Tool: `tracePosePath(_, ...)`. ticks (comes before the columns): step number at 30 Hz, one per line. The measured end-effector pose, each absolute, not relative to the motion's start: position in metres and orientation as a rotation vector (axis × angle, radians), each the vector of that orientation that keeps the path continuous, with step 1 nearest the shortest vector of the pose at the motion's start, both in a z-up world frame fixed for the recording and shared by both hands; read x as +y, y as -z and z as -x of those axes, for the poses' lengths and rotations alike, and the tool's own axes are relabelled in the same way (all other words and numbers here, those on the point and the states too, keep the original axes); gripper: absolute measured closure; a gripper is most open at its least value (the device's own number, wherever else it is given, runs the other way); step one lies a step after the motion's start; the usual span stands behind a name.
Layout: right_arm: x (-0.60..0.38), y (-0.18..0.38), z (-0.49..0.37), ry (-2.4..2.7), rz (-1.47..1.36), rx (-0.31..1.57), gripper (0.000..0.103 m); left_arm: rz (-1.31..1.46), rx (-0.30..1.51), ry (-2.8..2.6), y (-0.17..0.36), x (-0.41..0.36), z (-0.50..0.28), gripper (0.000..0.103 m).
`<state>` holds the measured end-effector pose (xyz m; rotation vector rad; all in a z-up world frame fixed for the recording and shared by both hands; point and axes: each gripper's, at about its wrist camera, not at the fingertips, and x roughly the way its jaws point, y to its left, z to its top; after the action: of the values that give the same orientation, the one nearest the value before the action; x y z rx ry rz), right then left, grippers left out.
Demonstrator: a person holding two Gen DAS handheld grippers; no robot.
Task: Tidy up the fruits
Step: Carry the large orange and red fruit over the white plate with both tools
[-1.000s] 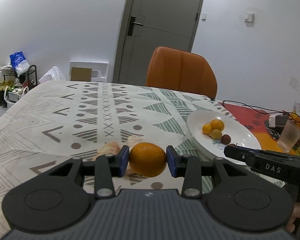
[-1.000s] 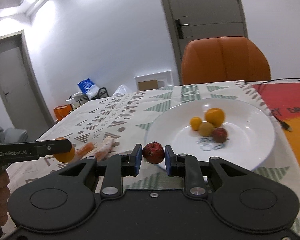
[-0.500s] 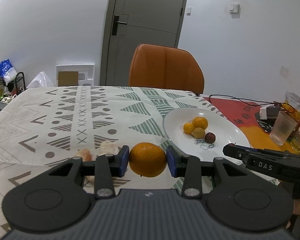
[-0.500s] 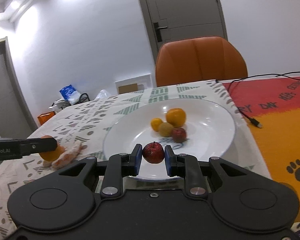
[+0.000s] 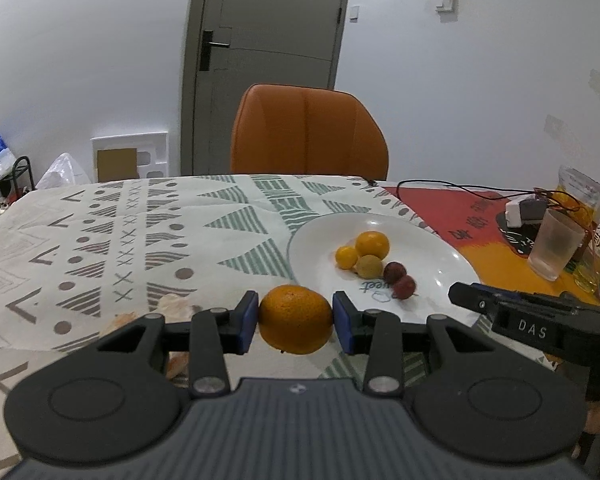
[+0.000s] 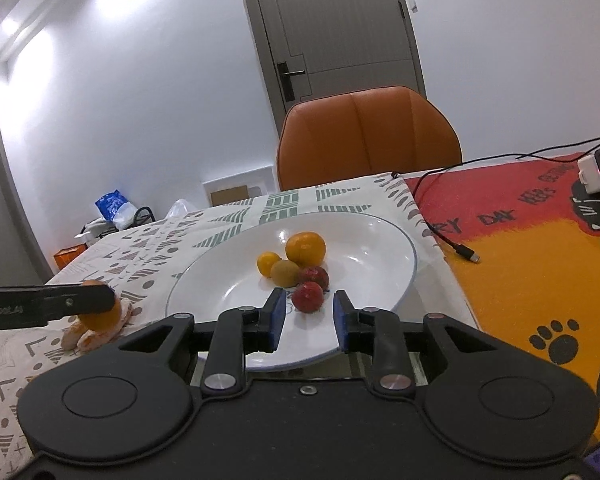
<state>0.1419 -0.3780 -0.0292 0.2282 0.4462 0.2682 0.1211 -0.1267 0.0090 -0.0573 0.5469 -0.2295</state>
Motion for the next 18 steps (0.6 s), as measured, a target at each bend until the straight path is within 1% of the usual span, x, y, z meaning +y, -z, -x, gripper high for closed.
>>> tracePosePath(6, -0.383, 0.029, -0.139, -0.28, -0.242, 0.45, 0.076, 0.036, 0.541, 0.258, -0.011, -0.144, -0.129, 0.064)
tracePosePath(9, -0.385, 0.03, -0.138, -0.289, -0.253, 0.453, 0.072, 0.028, 0.538, 0.268, -0.012, -0.152, -0.132, 0.064)
tracePosePath(18, -0.387, 0.032, -0.137, -0.306, -0.264, 0.458, 0.072, 0.012, 0.53, 0.296, -0.017, -0.171, -0.139, 0.064)
